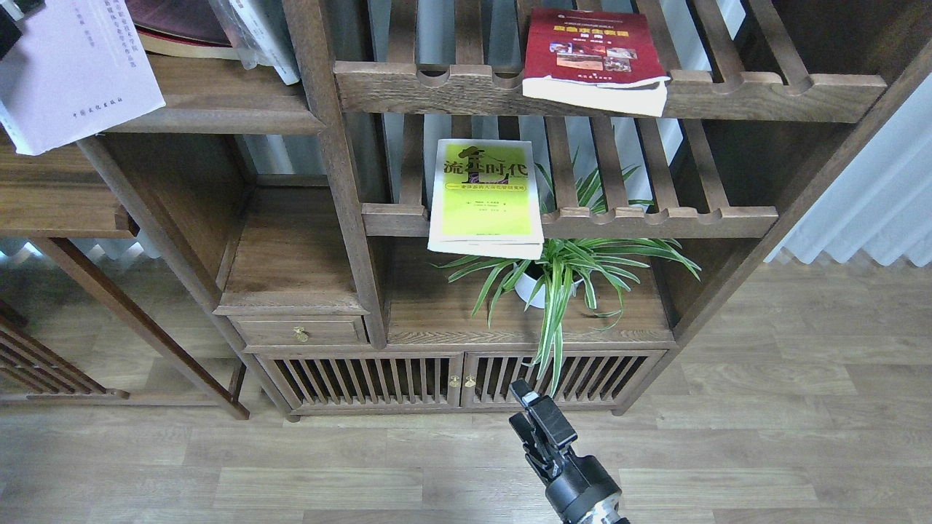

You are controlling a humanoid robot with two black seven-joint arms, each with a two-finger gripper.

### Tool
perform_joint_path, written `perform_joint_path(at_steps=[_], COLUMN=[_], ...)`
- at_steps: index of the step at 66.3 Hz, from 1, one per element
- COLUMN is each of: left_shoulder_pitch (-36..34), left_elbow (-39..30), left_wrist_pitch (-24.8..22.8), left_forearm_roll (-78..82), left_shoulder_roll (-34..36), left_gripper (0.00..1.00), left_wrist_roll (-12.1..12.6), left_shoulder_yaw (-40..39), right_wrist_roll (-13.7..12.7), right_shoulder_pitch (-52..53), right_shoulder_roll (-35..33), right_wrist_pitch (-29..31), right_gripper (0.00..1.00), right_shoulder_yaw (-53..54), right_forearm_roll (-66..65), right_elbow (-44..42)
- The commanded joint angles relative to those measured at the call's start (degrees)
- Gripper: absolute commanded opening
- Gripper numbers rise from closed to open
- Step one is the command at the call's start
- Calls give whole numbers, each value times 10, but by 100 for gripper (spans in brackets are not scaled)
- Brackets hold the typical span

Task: Organize books on shelf
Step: 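Push the white book onto the top shelf beside the red book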

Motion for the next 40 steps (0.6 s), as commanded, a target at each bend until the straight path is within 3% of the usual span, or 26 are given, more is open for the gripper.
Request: perform_joint_path(at_steps=[1, 14, 25, 40], left_shoulder_pitch=[-30, -71, -93, -97], left_elbow=[16, 43, 60, 73], left_wrist_pitch=[0, 0, 0, 0], left_forearm_roll=[29, 75, 107, 111], left_shoulder_roll=[-29, -80, -95, -96], left_gripper=[5, 5, 5, 5], left_wrist_roll=[-5, -25, -70, -89], left_shoulder_yaw=[0, -9, -9, -8], right_wrist_roll=[0, 0, 0, 1], right_shoulder_pitch=[0, 0, 0, 0], right_shoulder_roll=[0, 0, 0, 0], right_wrist_pitch=[0, 0, 0, 0], right_gripper=[98, 98, 98, 98], right_shoulder_yaw=[0, 0, 0, 1], right_forearm_roll=[1, 1, 1, 1], right_elbow=[0, 0, 0, 1])
